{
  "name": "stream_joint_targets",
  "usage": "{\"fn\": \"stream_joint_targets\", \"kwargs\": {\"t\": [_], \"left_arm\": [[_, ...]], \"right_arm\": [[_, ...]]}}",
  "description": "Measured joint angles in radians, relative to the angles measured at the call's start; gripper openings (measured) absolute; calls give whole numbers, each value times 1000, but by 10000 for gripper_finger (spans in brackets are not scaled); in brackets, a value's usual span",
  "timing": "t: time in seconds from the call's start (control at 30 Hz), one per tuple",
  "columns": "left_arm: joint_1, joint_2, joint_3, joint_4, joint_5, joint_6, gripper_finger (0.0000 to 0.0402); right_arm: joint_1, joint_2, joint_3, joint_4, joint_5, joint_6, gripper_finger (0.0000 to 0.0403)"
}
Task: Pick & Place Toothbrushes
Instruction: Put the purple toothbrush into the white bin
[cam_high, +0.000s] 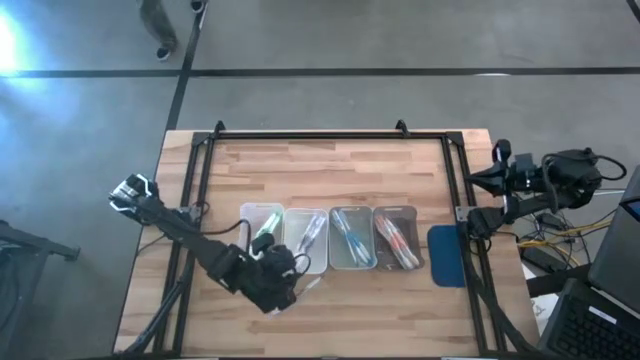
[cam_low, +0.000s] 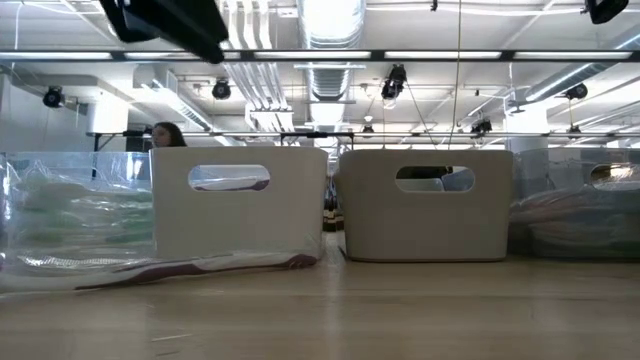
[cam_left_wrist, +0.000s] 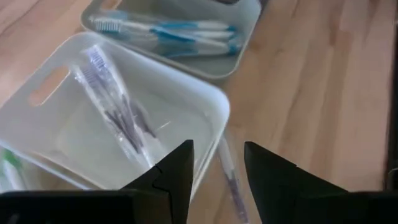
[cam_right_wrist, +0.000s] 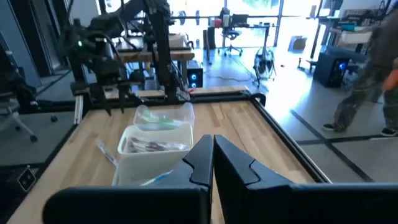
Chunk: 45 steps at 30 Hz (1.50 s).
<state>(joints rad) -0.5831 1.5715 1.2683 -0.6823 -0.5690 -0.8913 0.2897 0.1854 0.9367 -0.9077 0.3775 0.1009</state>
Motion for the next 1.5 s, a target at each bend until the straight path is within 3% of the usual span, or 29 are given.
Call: {"fn": "stream_joint_targets", "kwargs": {"t": [0.17, 0.6, 1.17, 1.5], "left_arm": [[2, 1, -60, 21, -5, -7, 147], [-5, 2, -239, 344, 40, 26, 147], [-66, 9, -242, 446, 99, 151, 113], [-66, 161, -195, 473, 192, 101, 108]], "right_arm": [[0, -28, 0, 0, 0, -1, 8], [0, -26, 0, 0, -1, -4, 8], [0, -26, 0, 0, -1, 0, 8], [0, -26, 0, 0, -1, -4, 8]]}}
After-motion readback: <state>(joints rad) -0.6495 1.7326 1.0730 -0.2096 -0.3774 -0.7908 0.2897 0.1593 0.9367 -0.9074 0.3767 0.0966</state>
